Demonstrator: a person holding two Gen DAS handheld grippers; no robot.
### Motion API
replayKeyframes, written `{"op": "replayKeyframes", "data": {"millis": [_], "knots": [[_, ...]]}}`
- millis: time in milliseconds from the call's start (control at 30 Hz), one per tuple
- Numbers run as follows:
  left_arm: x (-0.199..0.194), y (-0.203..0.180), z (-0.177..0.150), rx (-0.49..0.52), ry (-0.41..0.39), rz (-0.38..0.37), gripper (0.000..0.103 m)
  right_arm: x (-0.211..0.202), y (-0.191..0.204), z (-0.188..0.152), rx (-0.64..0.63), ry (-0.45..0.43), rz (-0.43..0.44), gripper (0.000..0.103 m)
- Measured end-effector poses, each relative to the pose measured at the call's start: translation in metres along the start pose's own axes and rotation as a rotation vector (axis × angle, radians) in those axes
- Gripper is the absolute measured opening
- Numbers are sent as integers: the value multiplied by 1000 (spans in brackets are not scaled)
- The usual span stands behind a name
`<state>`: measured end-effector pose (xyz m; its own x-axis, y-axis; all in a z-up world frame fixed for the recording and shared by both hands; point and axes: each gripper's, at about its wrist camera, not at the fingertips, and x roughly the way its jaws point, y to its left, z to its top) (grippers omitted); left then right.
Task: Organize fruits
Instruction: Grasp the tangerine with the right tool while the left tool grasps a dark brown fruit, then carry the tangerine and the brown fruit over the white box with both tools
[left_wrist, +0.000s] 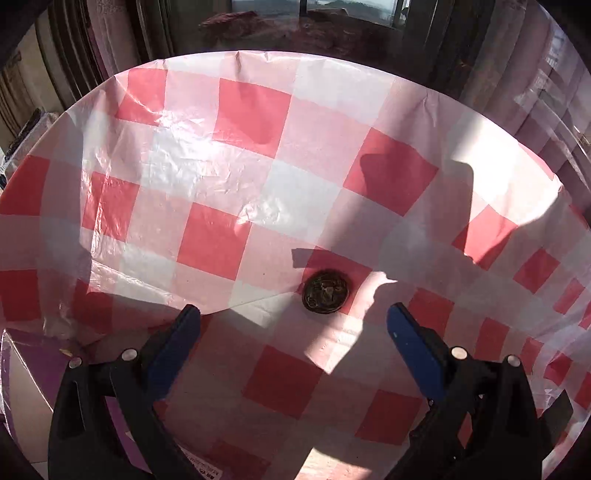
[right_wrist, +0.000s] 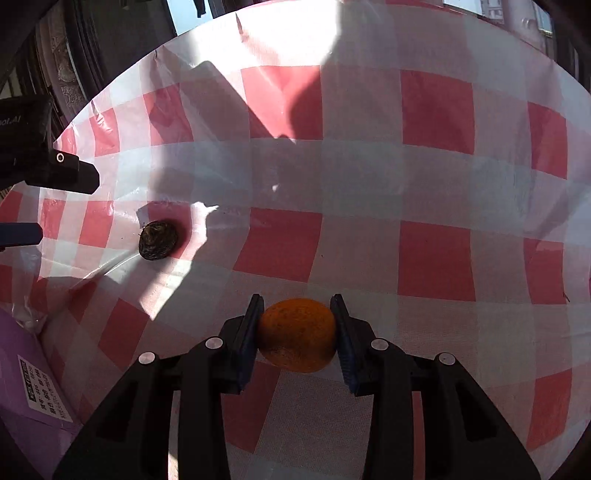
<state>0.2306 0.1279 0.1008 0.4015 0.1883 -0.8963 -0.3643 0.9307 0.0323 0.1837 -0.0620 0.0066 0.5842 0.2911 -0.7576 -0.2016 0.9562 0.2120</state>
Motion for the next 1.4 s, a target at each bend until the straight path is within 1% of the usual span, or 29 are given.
{"op": "replayKeyframes", "data": {"millis": [67,133,167,233,300,367,567,600,633,667,767,800,833,967,1100,1167,1233,1400], "knots": [[19,-19,-4,48,-29,40,98,-6,-27,-2,40,-10,-30,37],[37,-31,-8,69,-39,43,91,-9,-46,-3,64,-16,-53,37],[45,-35,-10,76,-36,44,91,-11,-53,-4,73,-19,-55,37],[58,-40,-12,100,-34,50,76,-13,-62,-6,78,-22,-53,37],[69,-42,-12,113,-26,62,72,-14,-64,-9,81,-25,-40,38],[79,-42,-12,118,-14,59,65,-17,-66,-16,83,-31,-39,38],[81,-42,-19,118,-45,34,57,-20,-74,-17,107,-40,-18,38],[80,-41,-21,110,-50,21,52,-20,-78,-15,110,-40,-14,38],[78,-41,-24,102,-54,5,44,-21,-81,-15,113,-40,-11,38],[77,-41,-27,104,-56,-13,41,-15,-79,-6,114,-39,-9,38],[76,-46,-38,116,-65,-3,41,-20,-86,-6,112,-37,-12,39],[76,-47,-40,113,-63,-5,41,-20,-76,4,111,-36,-8,39],[75,-49,-42,121,-60,-2,41,-20,-76,4,111,-36,-6,39],[62,-69,-62,218,-56,-20,40,-22,-83,6,121,-38,3,38],[43,-91,-89,291,-42,-69,41,-26,-90,5,129,-42,9,37],[36,-98,-103,312,-22,-90,41,-29,-90,5,109,-26,-16,37],[30,-104,-118,340,5,-110,41,-34,-95,1,119,-13,-33,37],[12,-122,-162,473,51,-172,41,-69,-124,-26,163,22,-96,37]]}}
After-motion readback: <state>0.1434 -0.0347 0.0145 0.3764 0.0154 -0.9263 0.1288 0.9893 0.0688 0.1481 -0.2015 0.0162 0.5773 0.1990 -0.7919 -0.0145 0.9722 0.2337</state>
